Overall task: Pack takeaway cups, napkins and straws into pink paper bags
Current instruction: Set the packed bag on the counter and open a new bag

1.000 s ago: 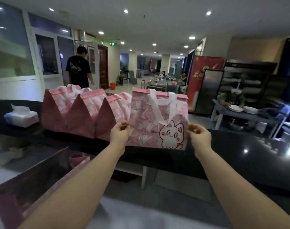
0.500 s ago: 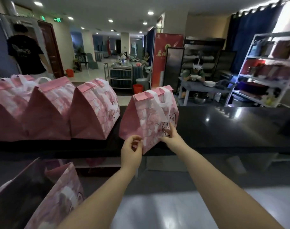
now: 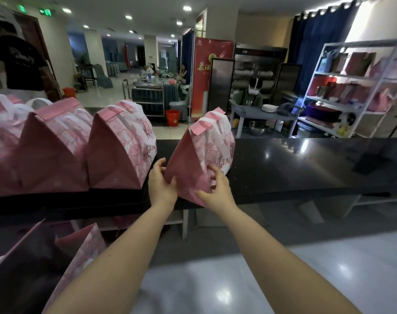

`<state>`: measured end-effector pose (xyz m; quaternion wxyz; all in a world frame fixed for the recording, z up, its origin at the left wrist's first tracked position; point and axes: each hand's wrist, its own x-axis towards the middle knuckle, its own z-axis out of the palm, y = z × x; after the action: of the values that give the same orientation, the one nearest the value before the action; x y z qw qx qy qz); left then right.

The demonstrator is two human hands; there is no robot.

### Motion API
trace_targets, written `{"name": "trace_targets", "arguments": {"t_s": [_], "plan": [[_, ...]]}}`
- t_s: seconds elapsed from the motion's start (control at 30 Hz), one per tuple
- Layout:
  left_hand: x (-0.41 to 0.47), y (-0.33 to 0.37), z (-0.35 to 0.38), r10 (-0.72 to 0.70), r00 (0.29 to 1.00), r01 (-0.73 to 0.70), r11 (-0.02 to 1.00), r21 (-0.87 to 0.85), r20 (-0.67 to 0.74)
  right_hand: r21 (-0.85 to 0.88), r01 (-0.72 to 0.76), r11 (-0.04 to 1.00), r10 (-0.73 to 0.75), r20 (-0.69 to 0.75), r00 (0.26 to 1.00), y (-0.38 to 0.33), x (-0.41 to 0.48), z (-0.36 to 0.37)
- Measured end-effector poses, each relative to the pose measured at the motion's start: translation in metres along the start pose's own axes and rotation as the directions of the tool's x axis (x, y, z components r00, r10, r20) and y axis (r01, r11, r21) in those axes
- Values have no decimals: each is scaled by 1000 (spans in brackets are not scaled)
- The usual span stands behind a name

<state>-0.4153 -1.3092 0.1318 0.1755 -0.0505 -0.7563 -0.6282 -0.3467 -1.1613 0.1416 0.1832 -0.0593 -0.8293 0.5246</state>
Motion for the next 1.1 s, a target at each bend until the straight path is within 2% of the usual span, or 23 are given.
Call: {"name": "trace_targets", "arguments": {"t_s": [0.17, 0.37, 0.53, 0.67, 0.8, 0.87, 0.97, 1.1], "plan": [[-8, -1, -9, 73, 997, -72, 996, 58, -18, 20, 1, 1000, -2, 63, 998, 2, 2, 3], [-29, -27, -23, 78, 997, -79, 992, 95, 16, -3, -95, 995, 95, -96, 991, 17, -2, 7], [-20, -25, -34, 36, 999, -34, 981, 190, -6, -36, -82, 996, 78, -100, 992, 13, 8, 18], [-2, -20, -44, -74, 990, 105, 952, 288, -117, -126, -42, 991, 37, -37, 999, 2, 23, 34], [7, -22, -49, -119, 973, 181, 927, 329, -200, -190, -19, 982, 17, -12, 1000, 0, 28, 48], [11, -23, -50, -118, 972, 185, 916, 356, -201, -225, -8, 974, 10, 4, 1000, 1, 29, 51], [16, -22, -53, -89, 980, 158, 887, 434, -175, -398, 7, 917, 8, 37, 999, -1, 33, 51], [22, -19, -52, -75, 981, 152, 870, 469, -178, -470, -87, 878, 127, 54, 990, -5, 46, 50]]}}
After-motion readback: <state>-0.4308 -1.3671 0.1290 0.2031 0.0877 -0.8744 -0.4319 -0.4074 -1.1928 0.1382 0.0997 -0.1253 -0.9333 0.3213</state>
